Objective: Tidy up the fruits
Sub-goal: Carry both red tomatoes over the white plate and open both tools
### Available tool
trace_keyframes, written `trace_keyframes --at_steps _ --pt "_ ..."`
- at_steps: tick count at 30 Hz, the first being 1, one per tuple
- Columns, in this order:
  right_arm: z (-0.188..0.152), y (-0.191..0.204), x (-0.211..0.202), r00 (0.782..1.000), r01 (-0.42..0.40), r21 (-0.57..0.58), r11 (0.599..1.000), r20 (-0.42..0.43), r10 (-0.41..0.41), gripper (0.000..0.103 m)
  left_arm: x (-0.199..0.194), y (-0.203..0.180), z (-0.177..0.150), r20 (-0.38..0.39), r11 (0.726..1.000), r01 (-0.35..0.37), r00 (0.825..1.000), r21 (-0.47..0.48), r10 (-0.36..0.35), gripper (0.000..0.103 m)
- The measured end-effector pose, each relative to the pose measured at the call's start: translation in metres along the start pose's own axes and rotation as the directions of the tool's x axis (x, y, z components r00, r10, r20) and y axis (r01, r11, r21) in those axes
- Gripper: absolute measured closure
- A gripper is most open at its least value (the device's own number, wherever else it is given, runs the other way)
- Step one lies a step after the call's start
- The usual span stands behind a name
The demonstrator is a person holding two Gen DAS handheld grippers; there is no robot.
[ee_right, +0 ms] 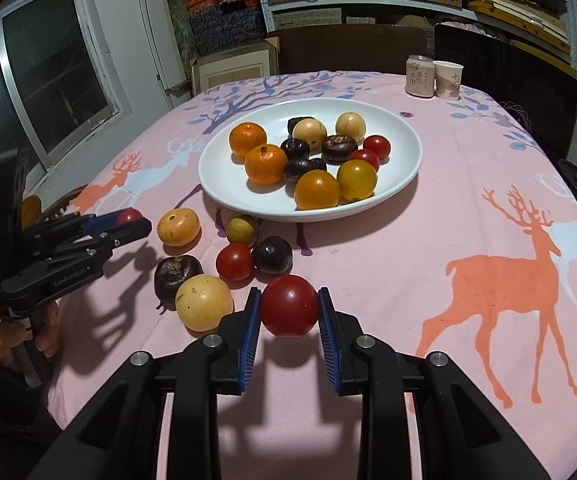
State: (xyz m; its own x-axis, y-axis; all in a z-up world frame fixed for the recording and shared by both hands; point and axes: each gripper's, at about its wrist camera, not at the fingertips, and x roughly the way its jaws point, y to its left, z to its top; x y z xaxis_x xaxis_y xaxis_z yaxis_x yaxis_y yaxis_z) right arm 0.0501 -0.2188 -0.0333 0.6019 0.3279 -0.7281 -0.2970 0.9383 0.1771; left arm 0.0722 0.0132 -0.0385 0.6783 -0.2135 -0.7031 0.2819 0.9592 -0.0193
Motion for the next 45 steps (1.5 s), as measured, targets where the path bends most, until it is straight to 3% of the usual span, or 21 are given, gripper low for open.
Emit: trace_keyframes --at_steps 13,21,28,38,39,41,43,45 --pt "0.000 -0.008 -0.039 0.995 -0.029 0.025 0.999 0.093 0.027 0.075 -0.040 -0.021 0.007 0.066 0.999 0.031 0.997 0.030 -0.033 0.073" --pt "0.035 -0.026 -0.062 0.983 -0.040 0.040 0.998 0.179 0.033 0.075 -0.047 -0.041 0.041 0.108 0.995 0.026 0.994 0.094 -0.036 0.073" --pt "0.095 -0.039 -0.051 0.978 -0.063 0.051 0.997 0.203 0.051 0.075 -0.014 -0.048 0.100 0.118 0.992 0.015 0.993 0.123 -0.029 0.073" --pt "0.156 -0.047 0.031 0.990 -0.057 0.064 0.996 0.131 0.048 0.073 0.070 -0.046 0.151 0.041 0.992 0.002 0.999 0.127 -0.008 0.072" --pt "0.158 -0.047 0.037 0.990 -0.071 0.064 0.995 0.128 0.062 0.063 0.077 -0.043 0.153 0.030 0.993 0.001 1.000 0.120 -0.004 0.069" --pt "0.161 -0.050 0.045 0.989 -0.061 0.076 0.995 0.139 0.050 0.054 0.082 -0.036 0.154 0.030 0.996 -0.001 1.000 0.093 -0.001 0.051" --pt "0.158 -0.051 0.046 0.988 -0.065 0.088 0.994 0.142 0.052 0.053 0.078 -0.028 0.150 0.044 0.998 0.002 0.999 0.070 -0.005 0.042" --pt "0.152 -0.049 0.044 0.989 -0.057 0.086 0.995 0.140 0.045 0.053 0.073 -0.022 0.142 0.050 0.998 -0.006 0.999 0.067 0.003 0.040"
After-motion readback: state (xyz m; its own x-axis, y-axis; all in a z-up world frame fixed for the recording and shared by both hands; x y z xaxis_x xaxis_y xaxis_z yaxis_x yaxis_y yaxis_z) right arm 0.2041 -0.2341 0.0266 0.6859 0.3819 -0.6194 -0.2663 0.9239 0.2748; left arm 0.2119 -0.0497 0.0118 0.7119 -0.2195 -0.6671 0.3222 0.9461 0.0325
